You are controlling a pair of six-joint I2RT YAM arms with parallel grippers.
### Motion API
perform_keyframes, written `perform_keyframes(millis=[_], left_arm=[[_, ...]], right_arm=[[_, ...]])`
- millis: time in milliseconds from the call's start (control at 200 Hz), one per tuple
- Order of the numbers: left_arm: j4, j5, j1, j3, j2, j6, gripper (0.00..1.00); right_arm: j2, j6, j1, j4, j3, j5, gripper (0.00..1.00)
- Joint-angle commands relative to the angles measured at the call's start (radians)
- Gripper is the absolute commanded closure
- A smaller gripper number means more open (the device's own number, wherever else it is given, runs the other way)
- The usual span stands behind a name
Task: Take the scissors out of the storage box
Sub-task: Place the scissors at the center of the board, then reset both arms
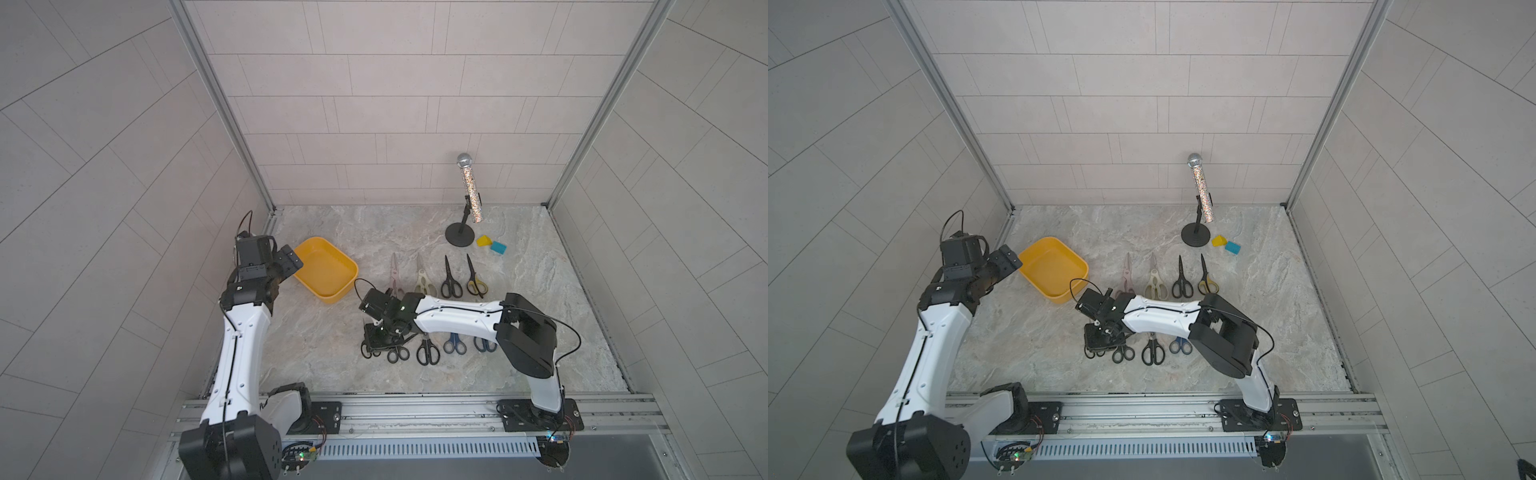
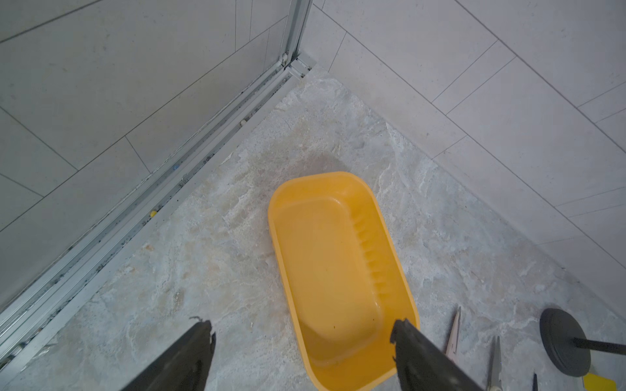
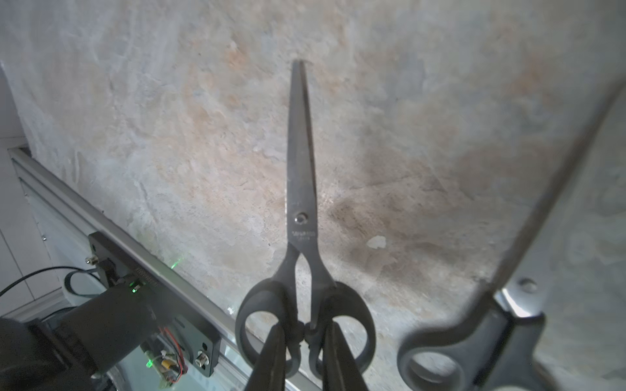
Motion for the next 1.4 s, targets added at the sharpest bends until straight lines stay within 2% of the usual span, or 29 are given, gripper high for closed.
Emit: perform_keyframes(millis=[0, 270, 410, 535, 650, 840, 961, 991, 1211, 1326, 1396], left_arm=[[-0.104, 0.024, -0.006, -0.041, -0.041, 0.027, 0.11], [-0.122, -0.008, -0.009, -0.137, -0.117, 0.084, 0.11], [-0.107, 0.004, -0.011, -0.163, -0.122, 0.084, 0.11], [-0.099, 0.008, -0.009, -0.158, -0.114, 0.086, 0.11], [-0.098, -0.007, -0.010, -0.152, -0.104, 0.085, 0.11], [-0.040, 0.037, -0.009, -0.116, -0.038, 0.132, 0.09], [0.071, 0.090, -0.011, -0.124, 0.007, 0.182, 0.08], [0.100, 0.105, -0.012, -0.133, 0.019, 0.192, 0.00], [0.432, 0.164, -0.026, -0.260, 0.137, 0.236, 0.00], [0.605, 0.126, -0.042, -0.338, 0.177, 0.249, 0.00], [0.676, 0.094, -0.062, -0.367, 0.197, 0.265, 0.00]], right_arm=[[0.018, 0.099, 0.016, 0.012, 0.030, 0.094, 0.97], [0.086, 0.173, 0.041, -0.007, 0.071, 0.201, 0.92], [0.095, 0.182, 0.042, -0.006, 0.074, 0.207, 0.84], [0.081, 0.144, 0.042, 0.006, 0.083, 0.206, 0.68], [0.055, 0.100, 0.042, -0.021, 0.102, 0.229, 0.59], [-0.121, -0.038, 0.004, -0.011, 0.022, 0.356, 0.58], [-0.275, -0.203, -0.105, 0.000, -0.085, 0.409, 0.59], [-0.316, -0.264, -0.144, 0.019, -0.128, 0.414, 0.60], [-0.553, -0.635, -0.481, 0.213, -0.445, 0.550, 0.60], [-0.609, -0.706, -0.715, 0.303, -0.565, 0.563, 0.62], [-0.624, -0.720, -0.817, 0.393, -0.640, 0.582, 0.62]])
